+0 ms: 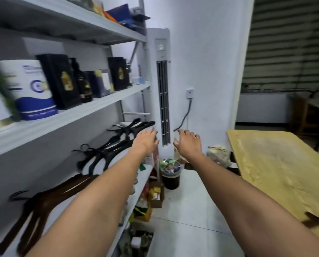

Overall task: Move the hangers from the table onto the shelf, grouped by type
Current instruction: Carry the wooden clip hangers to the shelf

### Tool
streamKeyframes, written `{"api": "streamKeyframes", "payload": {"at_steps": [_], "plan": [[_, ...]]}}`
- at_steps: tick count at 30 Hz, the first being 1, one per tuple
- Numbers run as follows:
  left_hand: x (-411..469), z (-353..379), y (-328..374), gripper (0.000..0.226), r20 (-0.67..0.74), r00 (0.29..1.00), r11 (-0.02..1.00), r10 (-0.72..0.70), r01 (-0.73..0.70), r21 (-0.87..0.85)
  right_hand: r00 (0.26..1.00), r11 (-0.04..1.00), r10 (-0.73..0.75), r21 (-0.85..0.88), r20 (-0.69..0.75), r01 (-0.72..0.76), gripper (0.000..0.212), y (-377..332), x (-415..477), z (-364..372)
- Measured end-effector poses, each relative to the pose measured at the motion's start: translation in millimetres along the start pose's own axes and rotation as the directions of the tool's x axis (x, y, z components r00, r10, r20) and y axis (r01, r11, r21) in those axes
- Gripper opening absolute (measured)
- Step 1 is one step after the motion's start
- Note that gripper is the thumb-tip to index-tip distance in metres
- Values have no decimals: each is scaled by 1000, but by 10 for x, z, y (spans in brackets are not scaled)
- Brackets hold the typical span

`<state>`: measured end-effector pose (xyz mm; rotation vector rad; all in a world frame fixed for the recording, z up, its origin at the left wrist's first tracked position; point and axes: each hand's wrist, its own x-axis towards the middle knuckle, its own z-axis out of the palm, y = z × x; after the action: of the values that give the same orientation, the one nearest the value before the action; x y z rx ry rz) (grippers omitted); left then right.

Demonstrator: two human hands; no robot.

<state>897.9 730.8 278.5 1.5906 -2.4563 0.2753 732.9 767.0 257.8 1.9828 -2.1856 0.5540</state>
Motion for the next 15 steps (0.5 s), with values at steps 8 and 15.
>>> {"api": "streamKeyframes", "payload": {"at_steps": [8, 15], "plan": [[898, 623, 1121, 51, 107, 947, 952, 304, -297, -75, 953, 950, 301, -87, 15, -299, 49, 1391, -37, 196], [1649, 1209, 2325, 54, 125, 773, 782, 622, -605, -146, 817, 803, 577, -194, 13, -564, 50, 2570, -159, 334]]}}
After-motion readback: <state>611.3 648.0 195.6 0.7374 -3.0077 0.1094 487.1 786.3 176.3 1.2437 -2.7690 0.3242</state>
